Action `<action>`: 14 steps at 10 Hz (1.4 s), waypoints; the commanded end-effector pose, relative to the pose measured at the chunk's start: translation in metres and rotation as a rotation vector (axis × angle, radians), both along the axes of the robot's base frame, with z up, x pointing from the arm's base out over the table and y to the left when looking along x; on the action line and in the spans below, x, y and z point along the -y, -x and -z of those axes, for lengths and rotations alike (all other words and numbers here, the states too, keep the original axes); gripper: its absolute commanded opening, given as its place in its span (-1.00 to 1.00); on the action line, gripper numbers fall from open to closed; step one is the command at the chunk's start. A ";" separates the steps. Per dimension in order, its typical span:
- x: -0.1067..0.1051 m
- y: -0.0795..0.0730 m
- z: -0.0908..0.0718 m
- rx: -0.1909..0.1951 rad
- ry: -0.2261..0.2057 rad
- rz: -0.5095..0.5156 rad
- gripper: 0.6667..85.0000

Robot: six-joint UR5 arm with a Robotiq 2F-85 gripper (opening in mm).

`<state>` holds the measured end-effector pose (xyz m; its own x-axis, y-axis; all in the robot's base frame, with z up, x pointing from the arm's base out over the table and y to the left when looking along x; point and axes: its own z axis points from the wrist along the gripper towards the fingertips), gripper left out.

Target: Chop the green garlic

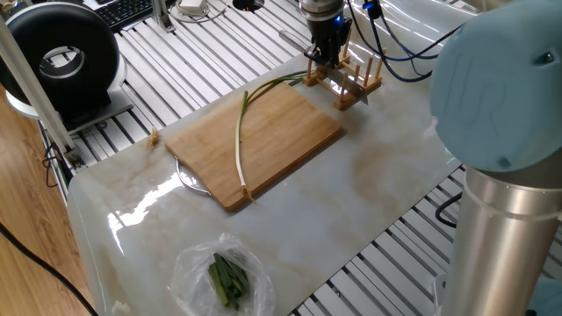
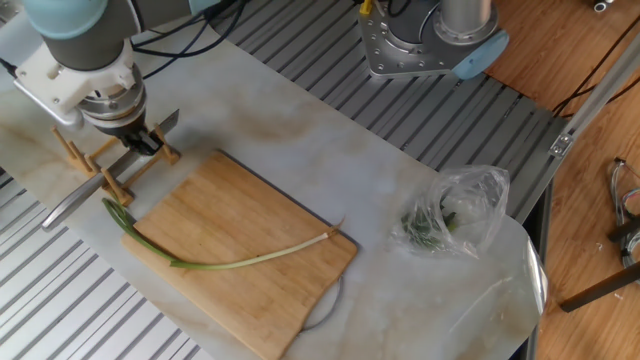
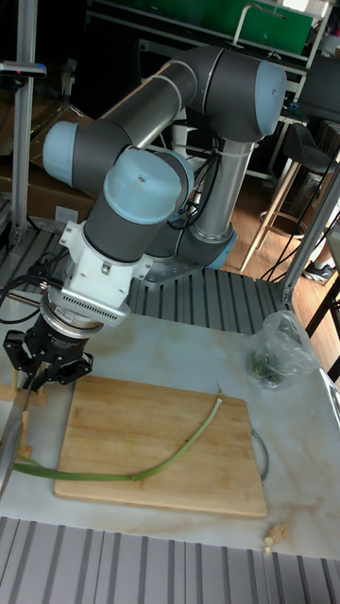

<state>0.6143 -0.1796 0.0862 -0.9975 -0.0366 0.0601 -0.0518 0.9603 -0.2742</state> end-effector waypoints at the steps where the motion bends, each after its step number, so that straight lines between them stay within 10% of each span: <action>1: -0.004 -0.005 0.003 0.015 -0.003 0.016 -0.56; 14: 0.012 0.000 0.019 0.016 -0.007 -0.020 -0.53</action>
